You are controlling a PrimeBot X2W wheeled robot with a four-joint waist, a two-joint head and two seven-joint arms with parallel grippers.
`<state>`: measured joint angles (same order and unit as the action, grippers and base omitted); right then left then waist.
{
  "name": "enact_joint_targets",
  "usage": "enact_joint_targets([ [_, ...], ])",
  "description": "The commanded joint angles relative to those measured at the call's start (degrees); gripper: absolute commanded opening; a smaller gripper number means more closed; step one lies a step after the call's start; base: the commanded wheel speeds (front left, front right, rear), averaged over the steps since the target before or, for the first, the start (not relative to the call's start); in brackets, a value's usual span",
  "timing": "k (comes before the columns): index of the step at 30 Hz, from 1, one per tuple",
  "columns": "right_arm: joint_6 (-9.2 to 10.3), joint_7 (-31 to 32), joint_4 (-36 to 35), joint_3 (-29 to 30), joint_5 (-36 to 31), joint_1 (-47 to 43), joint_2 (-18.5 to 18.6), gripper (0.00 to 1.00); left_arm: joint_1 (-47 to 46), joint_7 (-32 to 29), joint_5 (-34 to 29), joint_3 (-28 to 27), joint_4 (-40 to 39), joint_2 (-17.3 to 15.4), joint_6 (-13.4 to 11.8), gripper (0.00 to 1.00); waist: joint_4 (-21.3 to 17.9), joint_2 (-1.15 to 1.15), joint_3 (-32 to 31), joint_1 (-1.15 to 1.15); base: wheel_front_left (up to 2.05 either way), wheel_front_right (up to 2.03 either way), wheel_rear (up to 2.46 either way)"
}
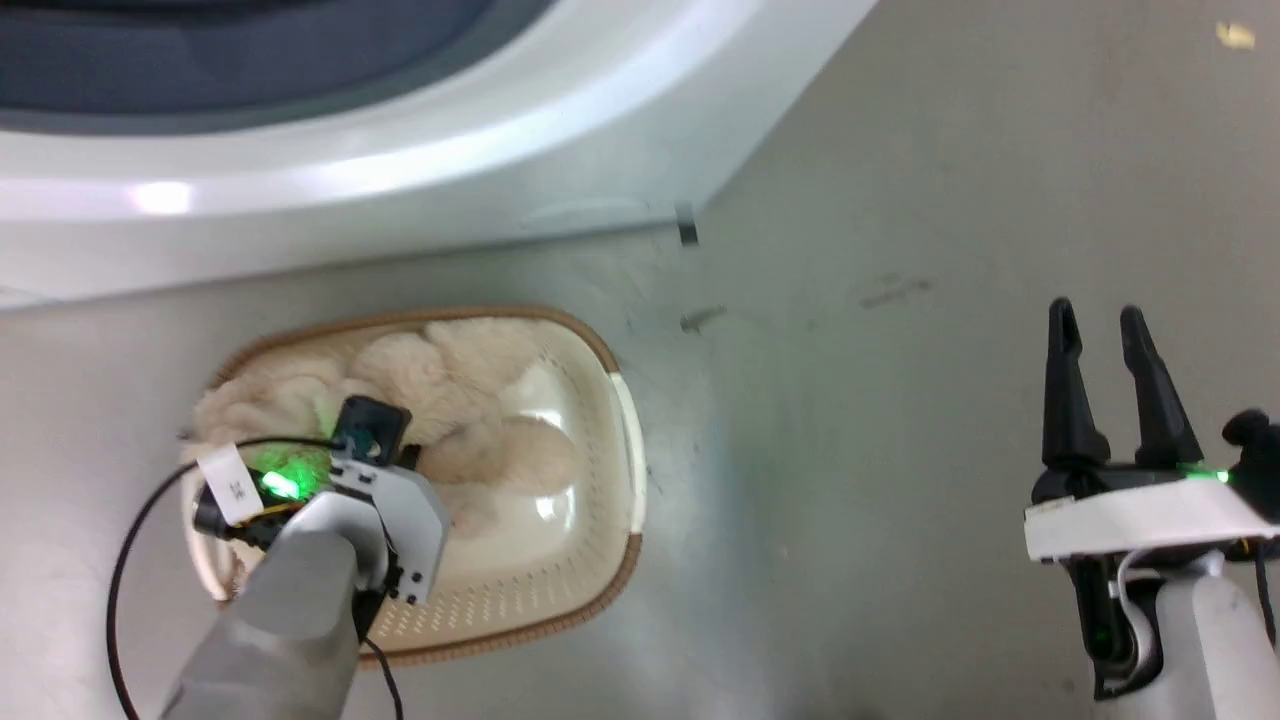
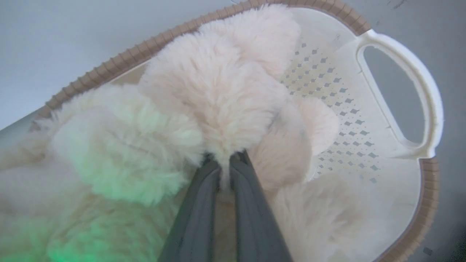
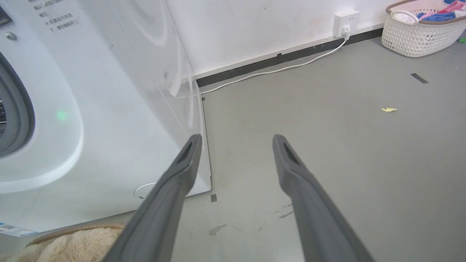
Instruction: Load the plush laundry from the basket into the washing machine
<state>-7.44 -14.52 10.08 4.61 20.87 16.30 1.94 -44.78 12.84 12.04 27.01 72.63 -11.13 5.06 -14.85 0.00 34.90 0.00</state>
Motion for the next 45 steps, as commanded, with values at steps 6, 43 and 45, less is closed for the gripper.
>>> enact_joint_targets([
  [6, -0.05, -0.5, 0.8, 1.4, -2.3, -3.8, 0.1, 1.00, 5.6, 2.1, 0.9, -0.6, -7.7, 1.4, -1.0, 0.00, 4.2, 0.00, -11.1, 0.00, 0.00, 0.00, 0.00],
  [43, -0.05, -0.5, -0.3, 1.4, -3.8, -8.2, 0.1, 1.00, 5.5, -0.6, -5.9, -12.3, -57.3, -10.5, -2.0, 0.00, 3.2, 0.00, -11.5, 0.00, 0.00, 0.00, 0.00],
  [45, -0.05, -0.5, -0.4, 1.1, -3.3, -7.2, 0.1, 1.00, 0.9, -2.7, -5.9, -12.6, -55.8, -11.8, -1.1, 0.00, 2.1, 0.00, -9.2, 0.00, 0.00, 0.00, 0.00],
])
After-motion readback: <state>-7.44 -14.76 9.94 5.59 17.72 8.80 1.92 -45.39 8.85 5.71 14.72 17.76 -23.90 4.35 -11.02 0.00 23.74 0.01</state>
